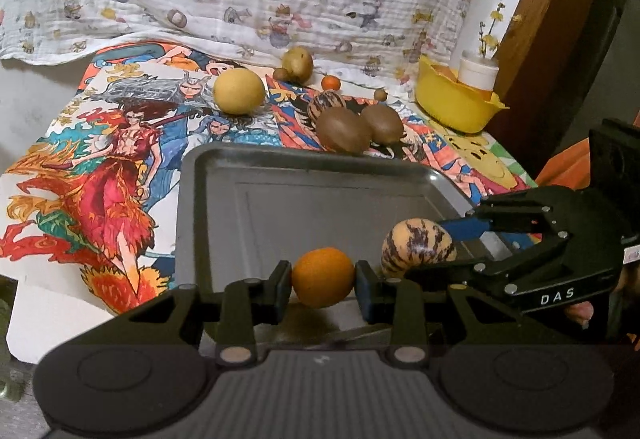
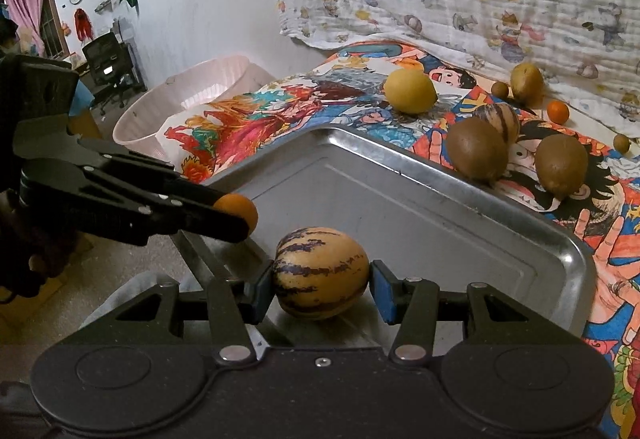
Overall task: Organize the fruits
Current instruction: 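Lower the mandarin onto the metal tray with the left tool while the right tool sets the striped fruit there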
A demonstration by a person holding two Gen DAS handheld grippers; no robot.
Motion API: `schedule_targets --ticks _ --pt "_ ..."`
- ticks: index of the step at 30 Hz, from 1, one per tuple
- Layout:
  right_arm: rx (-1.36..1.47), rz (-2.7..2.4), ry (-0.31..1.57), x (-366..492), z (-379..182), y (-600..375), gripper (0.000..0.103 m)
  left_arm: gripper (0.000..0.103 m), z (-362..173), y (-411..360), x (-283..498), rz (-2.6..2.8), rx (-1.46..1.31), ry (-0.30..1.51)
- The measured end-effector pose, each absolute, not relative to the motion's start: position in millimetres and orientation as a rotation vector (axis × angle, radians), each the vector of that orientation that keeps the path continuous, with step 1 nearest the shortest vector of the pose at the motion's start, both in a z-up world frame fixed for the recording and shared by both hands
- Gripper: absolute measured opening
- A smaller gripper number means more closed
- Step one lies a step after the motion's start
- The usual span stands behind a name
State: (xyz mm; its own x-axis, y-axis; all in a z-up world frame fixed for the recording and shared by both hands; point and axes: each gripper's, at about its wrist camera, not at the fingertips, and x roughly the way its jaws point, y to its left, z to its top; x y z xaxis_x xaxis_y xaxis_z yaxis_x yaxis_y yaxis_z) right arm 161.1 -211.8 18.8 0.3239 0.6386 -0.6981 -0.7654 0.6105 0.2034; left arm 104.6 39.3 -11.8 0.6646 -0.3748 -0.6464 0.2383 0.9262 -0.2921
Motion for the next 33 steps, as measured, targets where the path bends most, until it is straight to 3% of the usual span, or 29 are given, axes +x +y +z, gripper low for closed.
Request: schedule_targets --ticks 20,27,33 --pt "-0.174 0.923 0.818 164 15 -214 0.057 0.039 -15 44 106 -0.333 -0.219 0.776" --pt "-0.175 0.921 0.822 163 15 -216 0.063 0.051 -11 47 106 -0.324 -0.227 0.759" --pt "-0.158 0.926 0.821 164 16 -220 0.076 0.072 -4 52 105 -0.311 -0.243 0.732"
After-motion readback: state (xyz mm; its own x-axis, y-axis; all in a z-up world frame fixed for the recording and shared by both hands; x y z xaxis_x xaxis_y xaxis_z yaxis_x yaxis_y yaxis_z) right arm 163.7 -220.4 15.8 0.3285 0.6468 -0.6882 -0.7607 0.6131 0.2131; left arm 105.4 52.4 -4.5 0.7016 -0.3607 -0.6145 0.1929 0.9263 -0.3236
